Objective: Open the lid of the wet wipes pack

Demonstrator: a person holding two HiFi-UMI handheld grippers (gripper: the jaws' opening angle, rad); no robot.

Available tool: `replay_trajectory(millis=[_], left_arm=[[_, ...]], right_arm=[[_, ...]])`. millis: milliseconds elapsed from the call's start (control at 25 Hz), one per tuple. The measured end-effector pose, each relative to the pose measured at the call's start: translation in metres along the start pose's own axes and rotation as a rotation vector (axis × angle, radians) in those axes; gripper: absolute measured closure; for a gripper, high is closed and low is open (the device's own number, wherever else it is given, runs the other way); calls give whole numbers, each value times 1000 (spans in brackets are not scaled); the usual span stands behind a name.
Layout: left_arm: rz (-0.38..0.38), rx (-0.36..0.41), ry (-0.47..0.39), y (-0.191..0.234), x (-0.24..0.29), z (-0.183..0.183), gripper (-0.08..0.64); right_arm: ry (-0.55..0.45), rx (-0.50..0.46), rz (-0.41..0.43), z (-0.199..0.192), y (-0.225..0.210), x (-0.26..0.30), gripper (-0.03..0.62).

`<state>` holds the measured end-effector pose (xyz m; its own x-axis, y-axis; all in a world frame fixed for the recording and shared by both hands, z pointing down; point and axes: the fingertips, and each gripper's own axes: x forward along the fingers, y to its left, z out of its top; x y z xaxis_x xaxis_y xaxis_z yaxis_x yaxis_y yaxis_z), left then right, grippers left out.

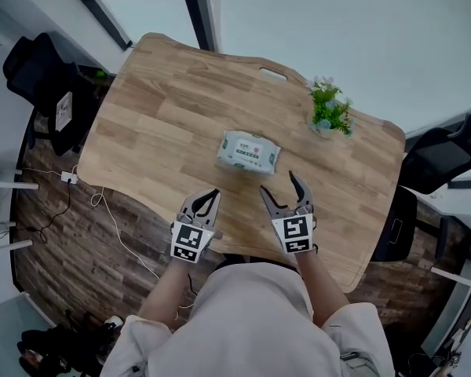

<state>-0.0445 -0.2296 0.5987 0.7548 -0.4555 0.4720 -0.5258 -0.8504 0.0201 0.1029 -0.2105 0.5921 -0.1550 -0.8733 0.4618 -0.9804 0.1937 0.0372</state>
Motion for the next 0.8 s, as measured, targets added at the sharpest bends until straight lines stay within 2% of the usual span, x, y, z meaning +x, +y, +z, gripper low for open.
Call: replay_trajectory(millis=[520, 800], left_arm=[[-27, 52, 95, 18, 54, -23, 538], [-36, 110, 147, 25, 82, -34, 538]], right_arm=[[89, -44, 18, -30, -9, 50, 255], [134, -48, 31, -45, -8, 72, 253]])
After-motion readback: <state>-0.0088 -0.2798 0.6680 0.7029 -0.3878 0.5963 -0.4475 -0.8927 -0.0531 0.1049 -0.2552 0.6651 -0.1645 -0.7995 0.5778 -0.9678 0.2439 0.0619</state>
